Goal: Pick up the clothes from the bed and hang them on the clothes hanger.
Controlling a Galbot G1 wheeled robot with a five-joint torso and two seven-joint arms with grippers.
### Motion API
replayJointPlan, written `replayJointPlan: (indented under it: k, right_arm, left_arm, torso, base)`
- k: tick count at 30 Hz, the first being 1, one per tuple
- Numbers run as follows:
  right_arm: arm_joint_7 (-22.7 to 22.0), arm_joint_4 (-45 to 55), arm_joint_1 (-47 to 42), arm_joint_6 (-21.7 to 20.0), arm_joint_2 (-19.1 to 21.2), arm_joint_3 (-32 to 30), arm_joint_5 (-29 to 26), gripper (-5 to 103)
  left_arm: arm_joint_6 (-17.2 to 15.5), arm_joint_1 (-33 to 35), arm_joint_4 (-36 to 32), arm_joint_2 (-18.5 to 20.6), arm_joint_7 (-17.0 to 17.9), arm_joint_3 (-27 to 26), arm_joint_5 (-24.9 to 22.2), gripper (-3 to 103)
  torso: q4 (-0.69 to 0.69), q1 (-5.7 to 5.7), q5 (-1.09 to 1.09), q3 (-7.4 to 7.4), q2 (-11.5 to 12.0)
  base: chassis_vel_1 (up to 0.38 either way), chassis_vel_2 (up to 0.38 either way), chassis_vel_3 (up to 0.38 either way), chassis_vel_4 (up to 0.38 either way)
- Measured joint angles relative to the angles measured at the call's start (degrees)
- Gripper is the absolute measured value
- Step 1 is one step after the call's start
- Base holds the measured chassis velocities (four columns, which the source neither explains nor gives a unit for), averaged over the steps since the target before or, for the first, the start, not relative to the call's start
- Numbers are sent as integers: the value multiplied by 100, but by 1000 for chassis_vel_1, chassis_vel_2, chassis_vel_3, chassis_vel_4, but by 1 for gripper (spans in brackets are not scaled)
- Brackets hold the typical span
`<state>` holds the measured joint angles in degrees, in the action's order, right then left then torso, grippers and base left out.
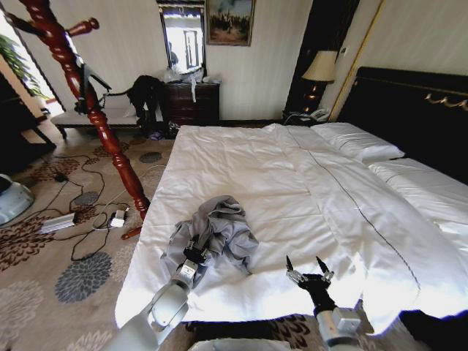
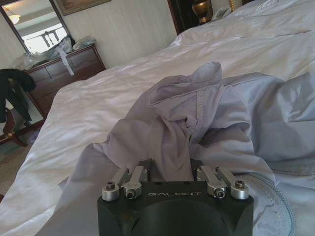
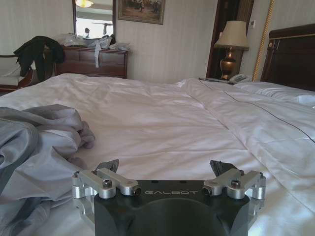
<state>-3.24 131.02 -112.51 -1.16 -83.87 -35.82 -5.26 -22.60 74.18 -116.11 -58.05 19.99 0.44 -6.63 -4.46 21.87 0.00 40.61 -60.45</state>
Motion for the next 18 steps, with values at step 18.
replayJointPlan:
  k: [18]
  right_arm:
    - [-32,1,-2,18,34,9,13,100]
  left_arm:
    - [61,255,-120,99,10,-269,22,1]
  torso:
    - [0,0,0,0,0]
  base:
    - [0,0,0,0]
